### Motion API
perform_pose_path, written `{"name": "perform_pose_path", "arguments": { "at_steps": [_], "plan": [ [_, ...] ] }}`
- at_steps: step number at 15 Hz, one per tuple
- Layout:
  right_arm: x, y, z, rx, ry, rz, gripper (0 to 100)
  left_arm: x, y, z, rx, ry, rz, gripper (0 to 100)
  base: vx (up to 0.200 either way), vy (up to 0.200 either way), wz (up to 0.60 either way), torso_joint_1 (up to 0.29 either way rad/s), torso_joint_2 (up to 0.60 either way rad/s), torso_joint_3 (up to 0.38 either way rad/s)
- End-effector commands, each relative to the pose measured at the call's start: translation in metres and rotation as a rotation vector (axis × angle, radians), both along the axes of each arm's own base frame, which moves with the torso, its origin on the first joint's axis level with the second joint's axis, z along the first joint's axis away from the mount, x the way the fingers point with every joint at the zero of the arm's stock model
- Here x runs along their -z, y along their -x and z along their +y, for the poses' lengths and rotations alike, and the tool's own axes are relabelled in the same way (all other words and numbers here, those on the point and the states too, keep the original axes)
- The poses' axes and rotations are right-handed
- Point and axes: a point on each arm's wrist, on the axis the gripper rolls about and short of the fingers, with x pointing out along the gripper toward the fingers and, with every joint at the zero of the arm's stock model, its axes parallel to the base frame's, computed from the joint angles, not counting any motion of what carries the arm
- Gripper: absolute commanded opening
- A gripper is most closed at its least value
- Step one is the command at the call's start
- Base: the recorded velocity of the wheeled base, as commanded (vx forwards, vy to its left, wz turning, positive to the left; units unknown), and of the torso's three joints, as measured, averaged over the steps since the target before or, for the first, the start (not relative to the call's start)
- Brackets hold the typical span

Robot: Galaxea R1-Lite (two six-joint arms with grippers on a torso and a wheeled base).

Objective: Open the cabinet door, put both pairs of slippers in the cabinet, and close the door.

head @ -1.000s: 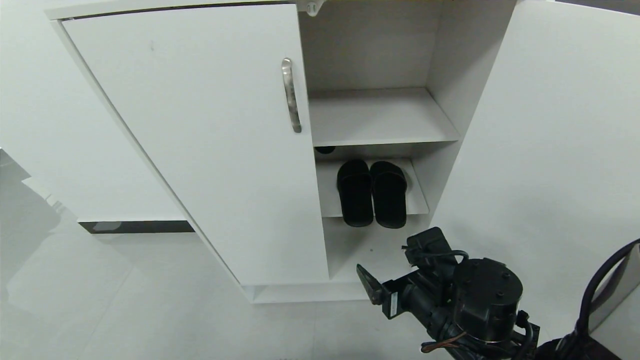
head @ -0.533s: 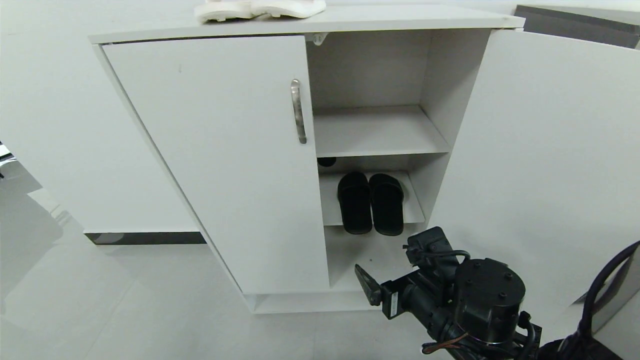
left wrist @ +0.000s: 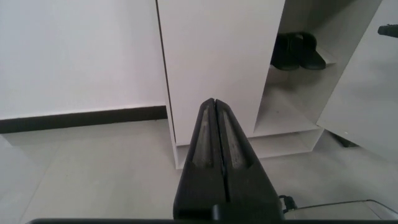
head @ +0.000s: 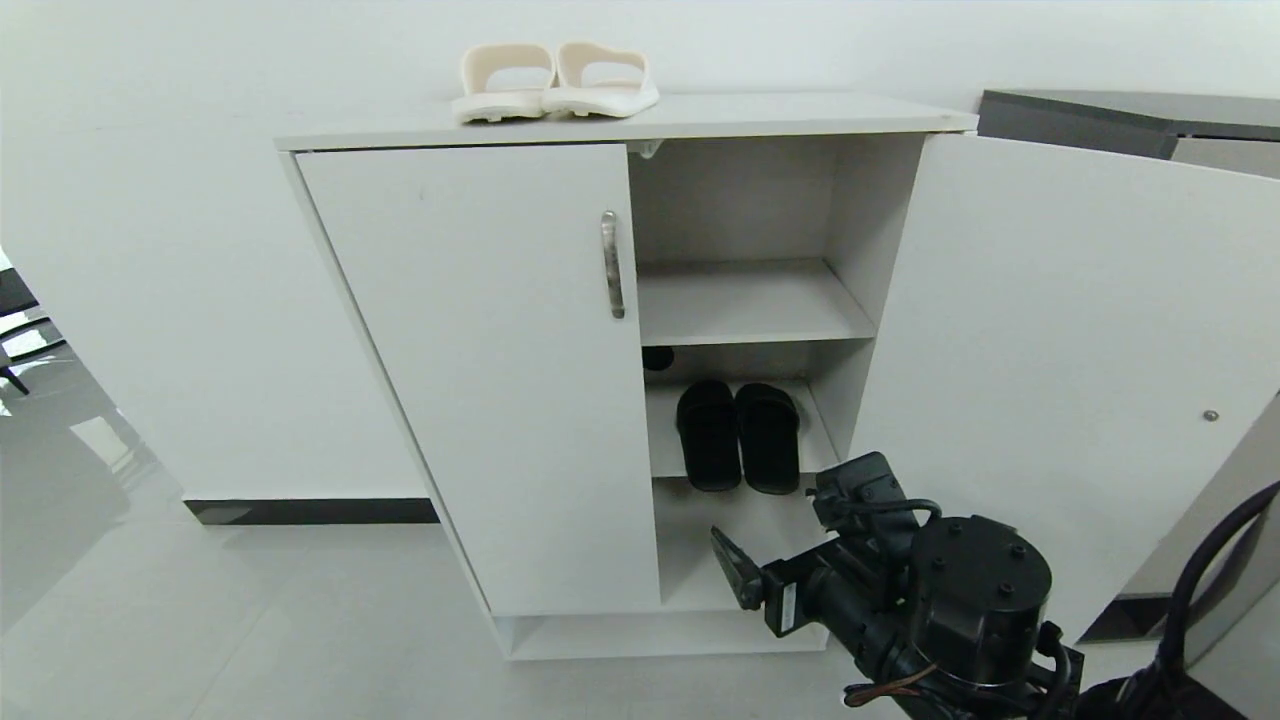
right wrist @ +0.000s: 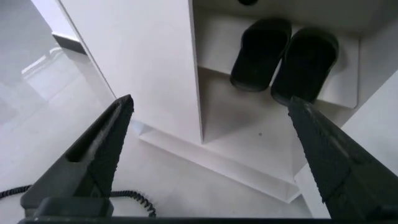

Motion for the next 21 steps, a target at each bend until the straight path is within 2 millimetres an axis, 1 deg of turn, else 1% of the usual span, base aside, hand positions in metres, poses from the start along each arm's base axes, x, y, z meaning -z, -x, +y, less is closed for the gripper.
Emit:
{"name": "perform_pose_path", "arguments": {
  "at_steps": [1, 3, 5, 6, 7, 8, 9, 11, 14, 20, 21],
  "plan": [
    [-0.002, 0.003, -0.002, -0.013, -0.027, 0.005, 100, 0.0, 0.0, 0.0, -0.001, -0.001, 0.0, 0, 0.0, 0.0, 0.0, 0.002, 0.01, 0.159],
    [-0.015, 0.013, -0.002, -0.114, -0.146, 0.036, 100, 0.0, 0.0, 0.0, -0.001, -0.001, 0.0, 0, 0.0, 0.0, 0.0, 0.004, 0.0, 0.043],
    [-0.022, 0.019, -0.002, -0.171, -0.203, 0.081, 100, 0.0, 0.0, 0.0, -0.001, -0.001, 0.0, 0, 0.0, 0.0, 0.0, 0.0, 0.0, 0.0],
    [-0.029, 0.031, -0.004, -0.25, -0.234, 0.127, 100, 0.0, 0.0, 0.0, -0.001, -0.001, 0.0, 0, 0.0, 0.0, 0.0, 0.0, 0.0, 0.0],
    [-0.038, 0.049, -0.007, -0.35, -0.238, 0.189, 100, 0.0, 0.0, 0.0, -0.001, -0.001, 0.0, 0, 0.0, 0.0, 0.0, 0.0, 0.0, 0.0],
    [-0.042, 0.054, -0.011, -0.379, -0.213, 0.221, 100, 0.0, 0.0, 0.0, -0.001, -0.001, 0.0, 0, 0.0, 0.0, 0.0, 0.0, 0.0, 0.0],
    [-0.041, 0.056, -0.014, -0.387, -0.182, 0.254, 100, 0.0, 0.0, 0.0, -0.001, -0.001, 0.0, 0, 0.0, 0.0, 0.0, 0.0, 0.0, 0.0],
    [-0.038, 0.053, -0.018, -0.37, -0.17, 0.267, 100, 0.0, 0.0, 0.0, -0.001, -0.001, 0.0, 0, 0.0, 0.0, 0.0, 0.0, 0.0, 0.0],
    [-0.028, 0.054, -0.027, -0.423, -0.131, 0.297, 100, 0.0, 0.0, 0.0, -0.001, -0.001, 0.0, 0, 0.0, 0.0, 0.0, 0.0, 0.0, 0.0],
    [-0.021, 0.055, -0.032, -0.427, -0.079, 0.289, 100, 0.0, 0.0, 0.0, -0.001, 0.001, 0.0, 0, 0.0, 0.0, 0.0, 0.0, 0.0, 0.0],
    [-0.021, 0.055, -0.032, -0.432, -0.079, 0.289, 100, 0.0, 0.0, 0.0, -0.001, 0.001, 0.0, 0, 0.0, 0.2, 0.0, 0.002, 0.0, 0.007]
  ]
}}
